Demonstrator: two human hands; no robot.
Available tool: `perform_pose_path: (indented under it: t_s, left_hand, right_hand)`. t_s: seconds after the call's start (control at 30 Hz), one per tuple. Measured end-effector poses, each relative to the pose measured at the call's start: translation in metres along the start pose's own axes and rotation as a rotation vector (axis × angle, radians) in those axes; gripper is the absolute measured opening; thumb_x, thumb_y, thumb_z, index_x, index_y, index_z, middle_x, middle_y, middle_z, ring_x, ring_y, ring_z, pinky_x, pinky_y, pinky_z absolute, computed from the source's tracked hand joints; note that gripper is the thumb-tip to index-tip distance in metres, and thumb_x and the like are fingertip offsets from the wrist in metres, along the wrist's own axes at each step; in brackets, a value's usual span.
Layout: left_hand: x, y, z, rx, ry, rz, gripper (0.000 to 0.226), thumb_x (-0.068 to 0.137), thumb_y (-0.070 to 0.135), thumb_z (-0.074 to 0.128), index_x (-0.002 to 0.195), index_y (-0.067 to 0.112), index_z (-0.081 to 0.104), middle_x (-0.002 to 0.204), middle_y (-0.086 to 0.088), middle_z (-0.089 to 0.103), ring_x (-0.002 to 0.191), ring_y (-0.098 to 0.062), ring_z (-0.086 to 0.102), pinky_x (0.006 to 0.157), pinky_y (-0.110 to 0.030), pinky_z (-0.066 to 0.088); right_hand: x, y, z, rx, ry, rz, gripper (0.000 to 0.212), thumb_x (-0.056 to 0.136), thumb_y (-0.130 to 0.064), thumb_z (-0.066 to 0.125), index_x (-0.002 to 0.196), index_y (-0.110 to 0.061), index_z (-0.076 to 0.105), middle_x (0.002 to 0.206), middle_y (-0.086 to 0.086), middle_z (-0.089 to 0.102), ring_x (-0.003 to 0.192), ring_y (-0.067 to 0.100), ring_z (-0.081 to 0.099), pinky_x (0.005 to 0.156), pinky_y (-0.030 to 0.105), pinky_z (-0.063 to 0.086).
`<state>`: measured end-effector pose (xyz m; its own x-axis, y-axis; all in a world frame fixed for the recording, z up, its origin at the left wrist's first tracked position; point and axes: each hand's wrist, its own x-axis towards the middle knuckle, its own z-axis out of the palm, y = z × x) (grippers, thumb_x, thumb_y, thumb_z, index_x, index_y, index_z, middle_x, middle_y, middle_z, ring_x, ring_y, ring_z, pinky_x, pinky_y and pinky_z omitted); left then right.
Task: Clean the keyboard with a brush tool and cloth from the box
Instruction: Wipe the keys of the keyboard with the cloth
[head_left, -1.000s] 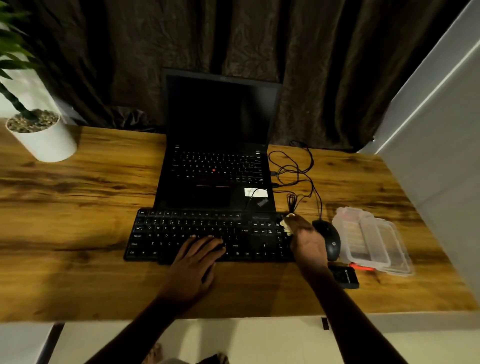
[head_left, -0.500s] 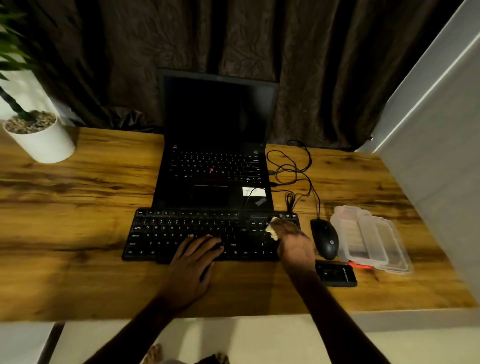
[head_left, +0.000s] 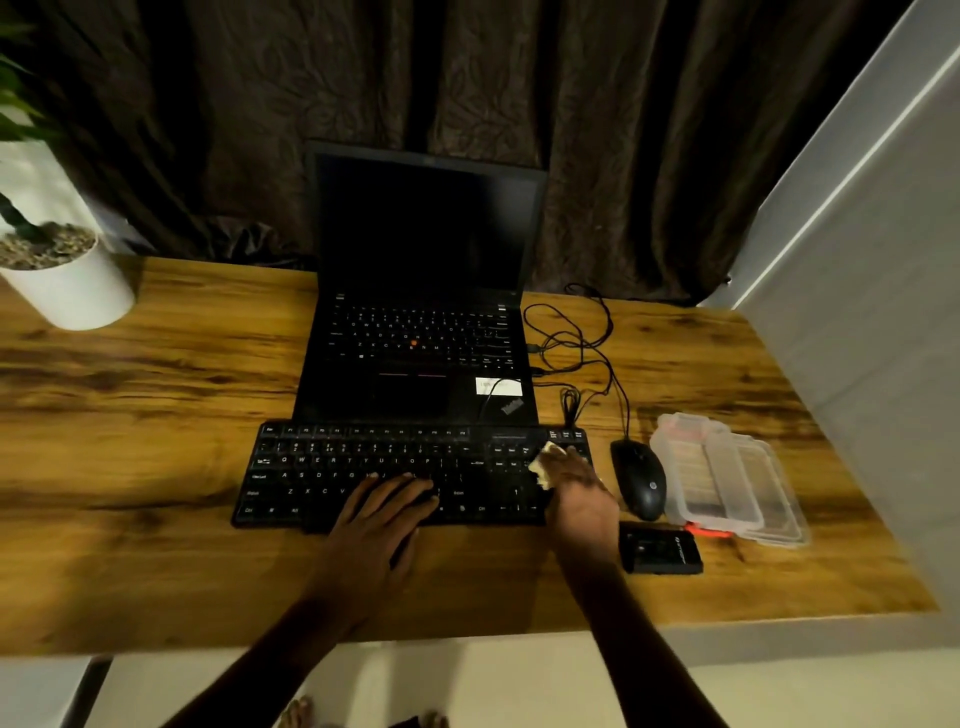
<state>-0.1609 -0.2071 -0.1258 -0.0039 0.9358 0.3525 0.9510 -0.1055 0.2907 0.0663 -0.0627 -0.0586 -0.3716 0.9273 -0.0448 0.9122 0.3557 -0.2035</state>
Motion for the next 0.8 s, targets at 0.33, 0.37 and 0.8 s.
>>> perform_pose_path:
  t_s: [0.33,0.37,0.8]
  left_hand:
    - [0.001,0.001,-0.004,-0.024,-0.033,0.007,0.041,0.102,0.035,0.038,0.136,0.024,0.058,0.146,0.004,0.051,0.141,-0.016,0.039,0.117,-0.048,0.024]
    - [0.001,0.001,-0.004,-0.033,-0.04,0.008,0.041,0.102,0.036,0.038,0.137,0.025,0.057,0.148,0.004,0.049,0.142,-0.016,0.038,0.118,-0.048,0.023]
    - [-0.025,-0.092,-0.053,0.161,-0.113,-0.059,0.076,0.097,0.066,0.031,0.146,0.011,0.046,0.155,-0.007,0.04,0.145,-0.025,0.033,0.116,-0.056,0.022]
  right_hand:
    - [0.0,-0.053,0.009,-0.017,-0.109,-0.07,0.074,0.091,0.003,0.05,0.155,-0.021,0.021,0.162,0.001,0.019,0.149,0.022,0.019,0.12,0.038,0.025]
    - [-0.004,-0.046,0.011,-0.017,-0.029,-0.088,0.073,0.087,0.006,0.054,0.151,-0.019,0.031,0.159,0.004,0.029,0.146,0.025,0.028,0.117,0.041,0.031]
    - [-0.012,-0.052,0.024,0.043,0.207,0.069,0.055,0.08,0.009,0.055,0.132,-0.007,0.057,0.132,0.017,0.061,0.116,0.035,0.062,0.076,0.049,0.061]
